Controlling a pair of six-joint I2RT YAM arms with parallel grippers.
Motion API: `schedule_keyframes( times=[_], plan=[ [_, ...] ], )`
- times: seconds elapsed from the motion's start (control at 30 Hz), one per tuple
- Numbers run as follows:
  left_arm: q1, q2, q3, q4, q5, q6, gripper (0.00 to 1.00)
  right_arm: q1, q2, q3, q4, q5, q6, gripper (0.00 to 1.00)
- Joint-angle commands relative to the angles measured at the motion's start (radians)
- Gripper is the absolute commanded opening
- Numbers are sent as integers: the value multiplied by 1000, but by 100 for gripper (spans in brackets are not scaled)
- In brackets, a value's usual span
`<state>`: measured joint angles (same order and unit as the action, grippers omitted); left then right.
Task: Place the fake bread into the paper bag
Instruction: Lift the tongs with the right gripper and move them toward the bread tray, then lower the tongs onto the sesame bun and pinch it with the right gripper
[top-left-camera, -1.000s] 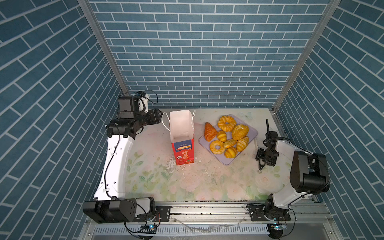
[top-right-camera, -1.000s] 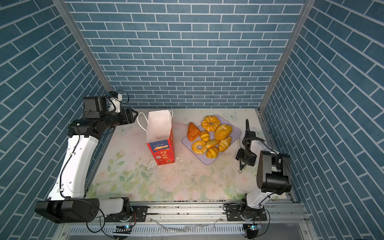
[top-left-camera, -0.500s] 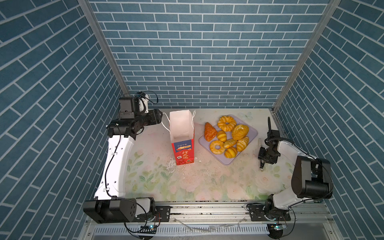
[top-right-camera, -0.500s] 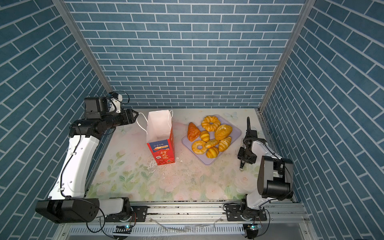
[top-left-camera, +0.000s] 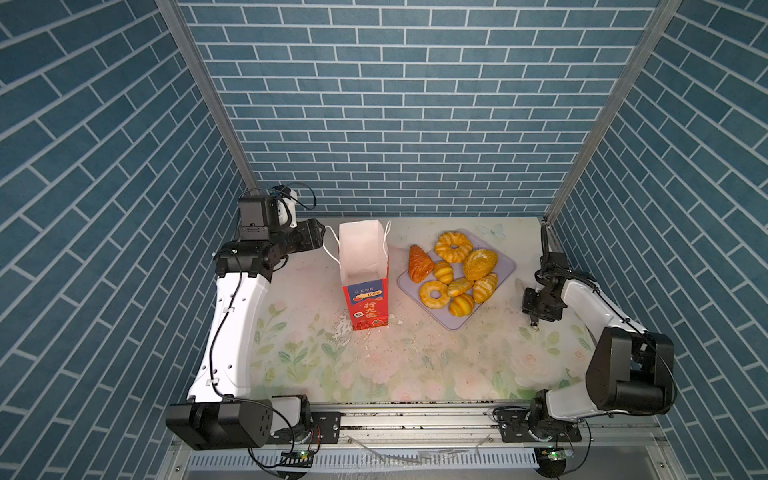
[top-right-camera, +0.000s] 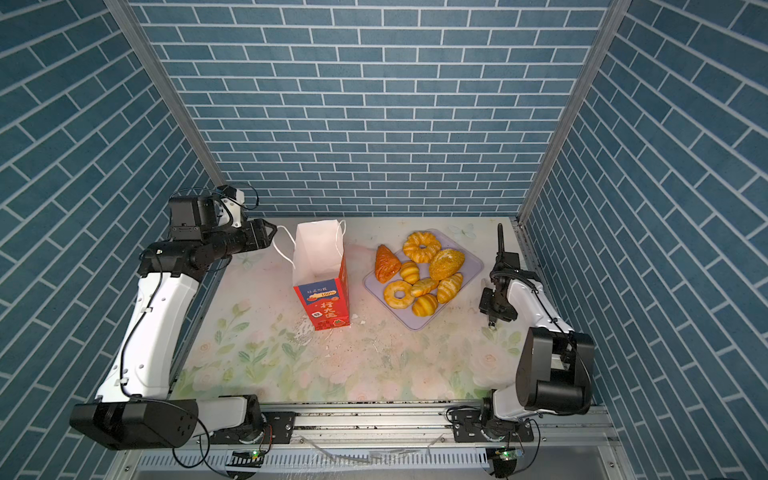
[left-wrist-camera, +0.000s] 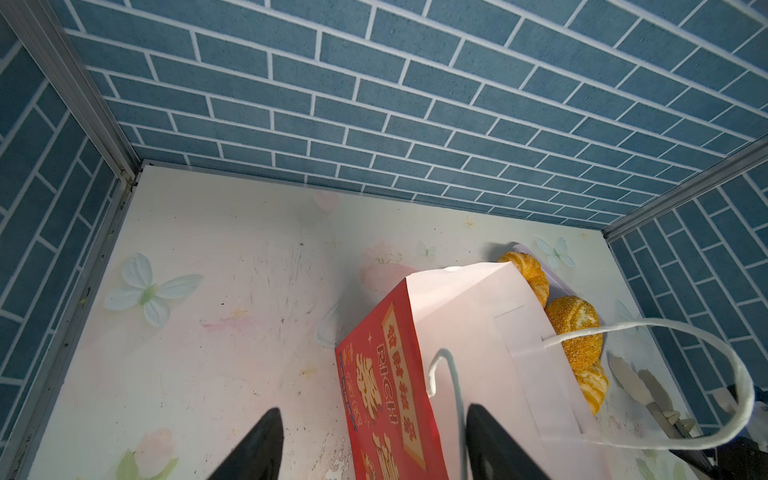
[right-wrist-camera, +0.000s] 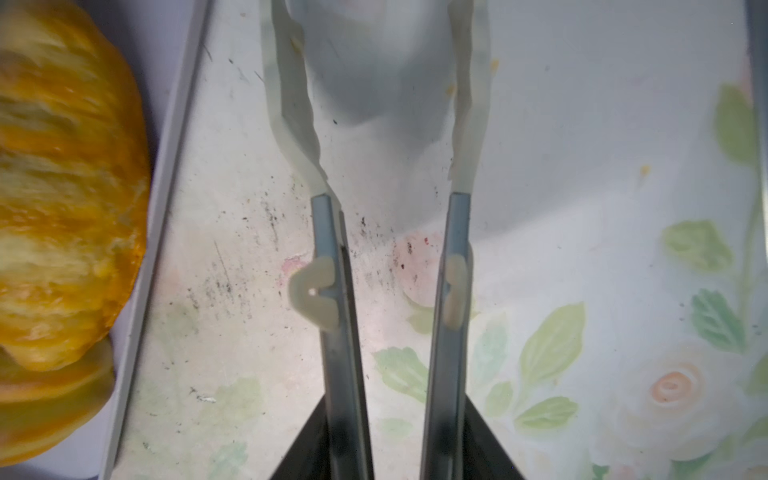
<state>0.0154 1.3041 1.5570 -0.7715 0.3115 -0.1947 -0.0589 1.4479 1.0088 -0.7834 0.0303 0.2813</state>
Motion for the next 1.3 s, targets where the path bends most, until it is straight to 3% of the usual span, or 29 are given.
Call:
schedule_keyframes(
  times=[0.0,0.5,0.77,0.97,1.27],
  plan=[
    [6,-6,6,15,4,-2,71,4,-67,43,-57,50,-49,43],
    [6,-9,9,26,8,-22,71,20,-139,43,-22,62,-117,43],
    [6,-20,9,32,15,-34,71,25,-197,106,-102,128,-126,43],
    [6,-30,10,32,15,-38,71,33,-263,179,-160,63,-142,43],
    [6,-66,-35,71,8,-35,71,156,-228,344,-248,31,-172,43]
  ],
)
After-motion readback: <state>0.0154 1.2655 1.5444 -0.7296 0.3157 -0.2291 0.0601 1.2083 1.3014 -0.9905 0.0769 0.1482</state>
